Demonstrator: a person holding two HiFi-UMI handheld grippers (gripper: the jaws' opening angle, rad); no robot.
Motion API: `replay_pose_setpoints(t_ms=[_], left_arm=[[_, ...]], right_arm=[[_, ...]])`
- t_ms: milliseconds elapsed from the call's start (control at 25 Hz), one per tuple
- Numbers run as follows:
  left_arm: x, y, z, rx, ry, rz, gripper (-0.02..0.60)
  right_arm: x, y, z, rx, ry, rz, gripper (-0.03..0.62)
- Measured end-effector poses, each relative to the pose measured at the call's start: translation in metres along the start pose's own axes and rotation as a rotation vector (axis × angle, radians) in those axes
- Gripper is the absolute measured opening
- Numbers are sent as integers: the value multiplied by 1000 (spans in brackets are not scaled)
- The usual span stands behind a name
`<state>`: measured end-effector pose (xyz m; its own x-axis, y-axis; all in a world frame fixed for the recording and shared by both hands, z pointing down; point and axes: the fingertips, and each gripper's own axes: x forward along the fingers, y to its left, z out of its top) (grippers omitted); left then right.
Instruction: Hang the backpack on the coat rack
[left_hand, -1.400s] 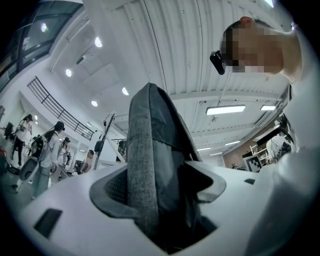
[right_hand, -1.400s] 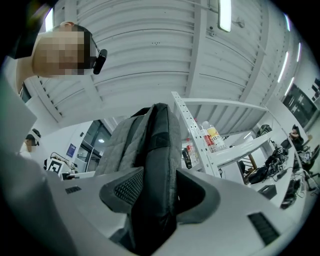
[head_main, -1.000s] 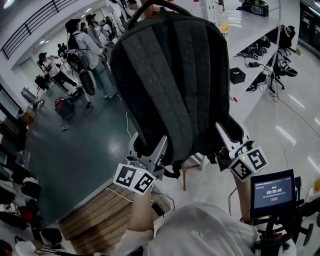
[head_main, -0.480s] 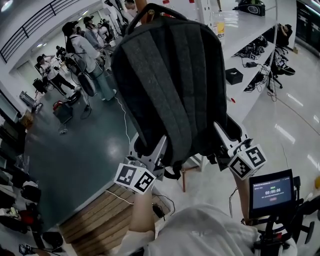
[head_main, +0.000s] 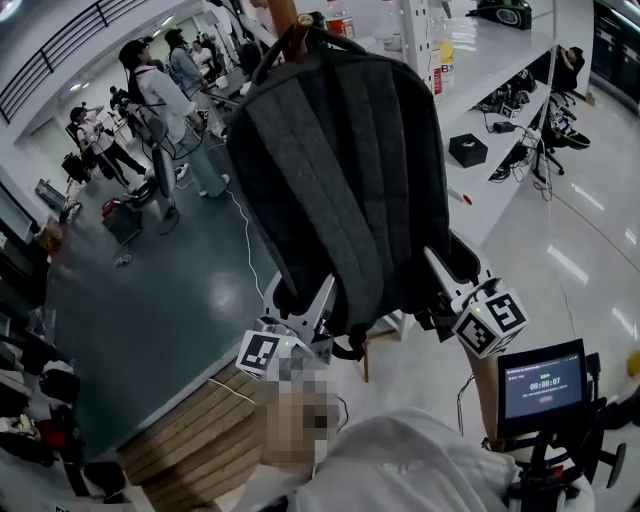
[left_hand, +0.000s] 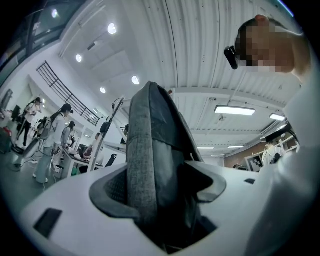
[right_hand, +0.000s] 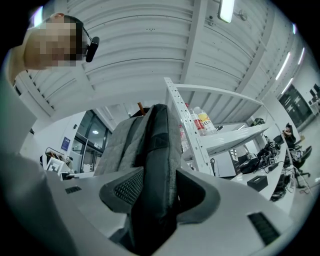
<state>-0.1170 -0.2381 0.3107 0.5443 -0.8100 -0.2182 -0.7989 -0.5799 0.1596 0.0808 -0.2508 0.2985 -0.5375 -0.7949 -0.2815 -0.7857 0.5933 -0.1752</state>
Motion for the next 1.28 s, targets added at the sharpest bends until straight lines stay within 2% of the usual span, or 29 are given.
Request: replay_pose_setpoints(t_ms=[160,360,560,800,1120,1280], left_arm=[[-2,8,-5,51,-14,26,313],[10,36,-16,103,-14,57,313],[14,48,-22,79,-41,64,313],[21,52,-28,52,-54,35,314],[24,49,-47,37,-76,37,314],[12,46,-54,8,-32,18,314]], right_arm=[[7,-1,-14,34,8,24,210],[34,-11,-41,61,-11,13,210],[45,-17,-50,53,-71,31,212],[47,-26,-55,58,-99,28,212],[43,-45,-57,71,-109,45,212],[34,-44,-60,57,-59,90,212]])
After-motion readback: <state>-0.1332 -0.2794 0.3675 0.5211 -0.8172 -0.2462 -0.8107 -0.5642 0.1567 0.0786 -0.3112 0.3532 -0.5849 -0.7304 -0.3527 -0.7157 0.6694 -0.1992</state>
